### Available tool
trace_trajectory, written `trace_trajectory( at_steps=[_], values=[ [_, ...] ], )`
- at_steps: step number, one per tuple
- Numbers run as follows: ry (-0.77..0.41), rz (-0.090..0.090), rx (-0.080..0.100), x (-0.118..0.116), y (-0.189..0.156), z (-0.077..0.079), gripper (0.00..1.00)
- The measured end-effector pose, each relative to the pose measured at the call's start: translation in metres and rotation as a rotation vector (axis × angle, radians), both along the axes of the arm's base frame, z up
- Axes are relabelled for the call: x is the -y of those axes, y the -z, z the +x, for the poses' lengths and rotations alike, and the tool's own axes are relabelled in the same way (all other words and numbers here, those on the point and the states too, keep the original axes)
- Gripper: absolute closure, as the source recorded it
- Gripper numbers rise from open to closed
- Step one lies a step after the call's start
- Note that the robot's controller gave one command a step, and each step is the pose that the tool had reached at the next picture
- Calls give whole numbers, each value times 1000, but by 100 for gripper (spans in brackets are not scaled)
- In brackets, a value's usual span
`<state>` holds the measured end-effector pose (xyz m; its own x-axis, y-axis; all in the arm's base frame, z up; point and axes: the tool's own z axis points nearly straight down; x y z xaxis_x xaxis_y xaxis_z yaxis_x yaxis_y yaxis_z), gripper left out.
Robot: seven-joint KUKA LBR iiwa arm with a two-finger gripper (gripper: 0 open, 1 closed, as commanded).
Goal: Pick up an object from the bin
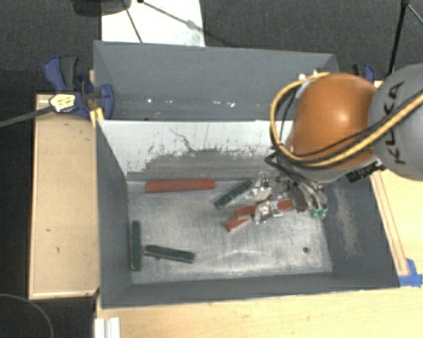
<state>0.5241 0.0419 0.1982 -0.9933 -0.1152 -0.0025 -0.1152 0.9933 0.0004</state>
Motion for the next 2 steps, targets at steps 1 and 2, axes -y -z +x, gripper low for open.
trace_trajectory(
  at_steps=[1,2],
  values=[
    [-81,-1,-2,-1,1,12,100],
    [-277,2,-2,0,-5,36,100]
  ],
)
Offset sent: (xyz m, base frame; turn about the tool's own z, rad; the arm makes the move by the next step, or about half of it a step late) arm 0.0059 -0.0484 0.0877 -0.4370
